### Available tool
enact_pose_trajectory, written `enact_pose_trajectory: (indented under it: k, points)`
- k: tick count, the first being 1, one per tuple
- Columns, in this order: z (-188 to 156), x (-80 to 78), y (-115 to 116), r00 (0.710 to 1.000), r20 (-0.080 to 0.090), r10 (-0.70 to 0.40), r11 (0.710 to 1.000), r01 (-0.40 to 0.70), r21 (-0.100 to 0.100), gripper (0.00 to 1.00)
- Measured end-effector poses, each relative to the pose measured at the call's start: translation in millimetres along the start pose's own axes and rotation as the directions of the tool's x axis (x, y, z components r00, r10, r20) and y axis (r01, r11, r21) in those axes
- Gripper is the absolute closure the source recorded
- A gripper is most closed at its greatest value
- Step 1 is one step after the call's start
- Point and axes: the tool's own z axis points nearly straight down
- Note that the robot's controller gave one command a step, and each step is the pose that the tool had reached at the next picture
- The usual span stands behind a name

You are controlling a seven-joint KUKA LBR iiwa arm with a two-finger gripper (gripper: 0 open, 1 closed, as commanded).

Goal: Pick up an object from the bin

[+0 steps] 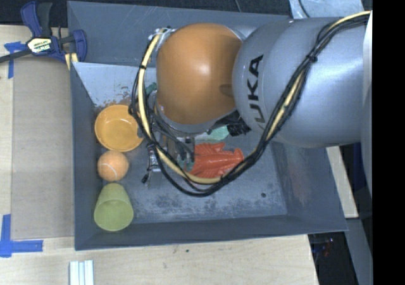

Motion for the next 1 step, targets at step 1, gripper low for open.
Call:
enact_pose_trajectory:
  k: [1]
  points:
    - [101.0,8.5,16.7,0.937,0.001,-0.350,0.937,0.350,0.000,0.00]
